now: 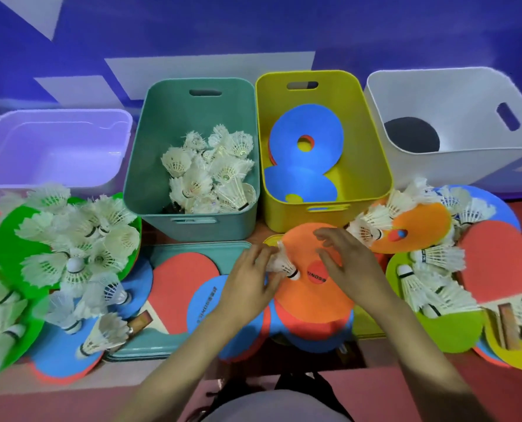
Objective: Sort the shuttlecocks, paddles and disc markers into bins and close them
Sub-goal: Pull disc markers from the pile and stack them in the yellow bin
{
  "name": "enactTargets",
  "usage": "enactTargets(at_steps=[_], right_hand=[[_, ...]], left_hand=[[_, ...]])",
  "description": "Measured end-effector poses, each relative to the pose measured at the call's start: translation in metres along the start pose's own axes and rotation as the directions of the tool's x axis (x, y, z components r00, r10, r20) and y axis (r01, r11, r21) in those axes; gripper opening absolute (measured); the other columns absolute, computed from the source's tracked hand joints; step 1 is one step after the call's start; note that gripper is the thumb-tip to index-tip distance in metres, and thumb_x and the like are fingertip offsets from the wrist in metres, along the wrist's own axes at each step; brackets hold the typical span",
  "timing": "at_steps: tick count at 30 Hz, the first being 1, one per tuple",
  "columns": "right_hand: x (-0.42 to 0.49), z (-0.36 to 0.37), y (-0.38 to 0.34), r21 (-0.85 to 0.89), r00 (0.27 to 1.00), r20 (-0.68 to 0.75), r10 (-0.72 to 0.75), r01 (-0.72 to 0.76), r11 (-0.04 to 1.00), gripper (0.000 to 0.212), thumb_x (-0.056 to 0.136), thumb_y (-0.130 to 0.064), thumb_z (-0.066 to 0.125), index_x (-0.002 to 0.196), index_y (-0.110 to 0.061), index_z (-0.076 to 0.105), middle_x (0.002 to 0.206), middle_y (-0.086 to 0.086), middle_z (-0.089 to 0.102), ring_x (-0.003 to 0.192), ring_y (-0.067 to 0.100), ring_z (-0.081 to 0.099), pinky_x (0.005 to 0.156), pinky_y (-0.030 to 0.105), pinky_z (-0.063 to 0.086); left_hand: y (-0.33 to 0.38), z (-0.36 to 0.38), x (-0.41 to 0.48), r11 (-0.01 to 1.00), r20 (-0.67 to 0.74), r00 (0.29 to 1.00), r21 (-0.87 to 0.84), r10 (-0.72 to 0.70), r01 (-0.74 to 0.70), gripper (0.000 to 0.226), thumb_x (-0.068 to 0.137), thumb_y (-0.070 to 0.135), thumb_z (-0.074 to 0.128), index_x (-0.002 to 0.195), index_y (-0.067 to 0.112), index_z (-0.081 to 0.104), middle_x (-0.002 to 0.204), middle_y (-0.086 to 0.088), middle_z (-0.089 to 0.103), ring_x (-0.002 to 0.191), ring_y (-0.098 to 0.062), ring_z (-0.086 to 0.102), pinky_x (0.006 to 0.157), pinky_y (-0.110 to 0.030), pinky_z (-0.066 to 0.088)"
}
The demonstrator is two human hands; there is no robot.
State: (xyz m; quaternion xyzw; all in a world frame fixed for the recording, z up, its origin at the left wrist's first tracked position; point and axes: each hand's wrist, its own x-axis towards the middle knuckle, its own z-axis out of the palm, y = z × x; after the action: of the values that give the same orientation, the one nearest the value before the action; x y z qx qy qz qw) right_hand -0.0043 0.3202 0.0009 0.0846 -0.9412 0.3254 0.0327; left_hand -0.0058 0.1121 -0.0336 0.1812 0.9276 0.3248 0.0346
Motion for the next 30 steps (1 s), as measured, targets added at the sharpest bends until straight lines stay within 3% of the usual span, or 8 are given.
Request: enactTargets(at_steps=[2, 6, 10, 14, 17, 23, 27, 30], right_hand=[[-0.011, 0.000, 0.017, -0.054, 0.999, -0.008, 0.043, -0.044, 0.998, 0.026, 0.088, -0.018, 0.053, 0.112, -0.012, 0.060, 0.106, 0.004, 0.062, 0.100, 0.020, 0.057, 0.086, 0.025, 0.040], [-0.030, -0.009, 0.040, -0.077, 0.972, -0.117, 0.202, -0.212, 0.974, 0.032, 0.083, -0.006, 0.047, 0.112, -0.007, 0.060, 0.106, 0.014, 0.061, 0.101, 0.027, 0.050, 0.086, 0.033, 0.040], [-0.043, -0.024, 0.069, -0.115, 0.915, 0.019, 0.402, -0.398, 0.910, 0.043, 0.075, 0.010, 0.049, 0.115, -0.003, 0.057, 0.112, 0.020, 0.055, 0.106, 0.039, 0.050, 0.085, 0.043, 0.044], [-0.050, -0.032, 0.082, -0.115, 0.940, 0.023, 0.340, -0.336, 0.935, 0.044, 0.081, 0.008, 0.052, 0.123, -0.006, 0.056, 0.121, 0.017, 0.054, 0.112, 0.034, 0.050, 0.090, 0.034, 0.042], [-0.035, -0.032, 0.088, -0.135, 0.950, 0.005, 0.311, -0.308, 0.942, 0.042, 0.085, 0.007, 0.051, 0.124, -0.005, 0.057, 0.127, 0.020, 0.049, 0.116, 0.036, 0.048, 0.095, 0.037, 0.040], [0.004, -0.029, 0.094, -0.378, 0.889, 0.199, 0.411, -0.318, 0.870, 0.040, 0.092, -0.008, 0.043, 0.131, -0.012, 0.051, 0.137, 0.015, 0.040, 0.123, 0.035, 0.040, 0.094, 0.039, 0.040], [0.012, -0.030, 0.091, -0.385, 0.875, 0.129, 0.466, -0.389, 0.837, 0.030, 0.090, -0.005, 0.046, 0.118, -0.001, 0.053, 0.121, 0.016, 0.050, 0.108, 0.035, 0.052, 0.077, 0.036, 0.043], [0.012, -0.035, 0.088, -0.332, 0.891, 0.013, 0.454, -0.424, 0.843, 0.029, 0.089, -0.003, 0.047, 0.116, 0.002, 0.054, 0.119, 0.018, 0.054, 0.107, 0.035, 0.052, 0.081, 0.037, 0.041]], left_hand=[[0.001, 0.013, 0.003, 0.994, 0.069, 0.991, -0.003, -0.113, 0.113, 0.048, 0.083, 0.039, 0.050, 0.120, 0.008, 0.053, 0.110, -0.011, 0.057, 0.100, -0.031, 0.055, 0.090, -0.034, 0.040], [0.015, 0.030, 0.017, 0.979, 0.103, 0.974, -0.009, -0.204, 0.206, 0.048, 0.082, 0.012, 0.061, 0.128, 0.008, 0.048, 0.110, -0.017, 0.061, 0.102, -0.034, 0.056, 0.087, -0.038, 0.042], [0.029, 0.041, 0.026, 0.980, 0.013, 0.984, -0.095, -0.176, 0.176, 0.030, 0.082, 0.009, 0.056, 0.112, 0.014, 0.057, 0.100, -0.009, 0.068, 0.092, -0.031, 0.063, 0.077, -0.040, 0.051], [0.052, 0.054, 0.025, 0.993, -0.027, 0.998, -0.106, -0.061, 0.058, 0.021, 0.086, 0.017, 0.052, 0.105, 0.014, 0.060, 0.105, -0.003, 0.067, 0.094, -0.027, 0.063, 0.079, -0.036, 0.048], [0.061, 0.063, 0.027, 0.995, -0.011, 0.999, -0.085, -0.046, 0.045, 0.022, 0.086, 0.019, 0.049, 0.103, 0.013, 0.061, 0.105, -0.003, 0.067, 0.094, -0.025, 0.062, 0.079, -0.034, 0.047], [0.062, 0.072, 0.032, 0.994, 0.044, 0.993, -0.011, -0.113, 0.113, 0.016, 0.087, 0.010, 0.053, 0.100, 0.015, 0.061, 0.102, -0.002, 0.066, 0.094, -0.024, 0.061, 0.075, -0.036, 0.050], [0.063, 0.069, 0.032, 0.986, 0.056, 0.985, 0.018, -0.165, 0.164, 0.017, 0.089, 0.013, 0.052, 0.104, 0.016, 0.059, 0.102, -0.004, 0.066, 0.094, -0.025, 0.059, 0.072, -0.033, 0.044], [0.066, 0.065, 0.030, 0.986, 0.034, 0.986, 0.033, -0.163, 0.162, 0.014, 0.091, 0.016, 0.052, 0.103, 0.016, 0.060, 0.098, -0.005, 0.067, 0.090, -0.026, 0.060, 0.068, -0.034, 0.045]])
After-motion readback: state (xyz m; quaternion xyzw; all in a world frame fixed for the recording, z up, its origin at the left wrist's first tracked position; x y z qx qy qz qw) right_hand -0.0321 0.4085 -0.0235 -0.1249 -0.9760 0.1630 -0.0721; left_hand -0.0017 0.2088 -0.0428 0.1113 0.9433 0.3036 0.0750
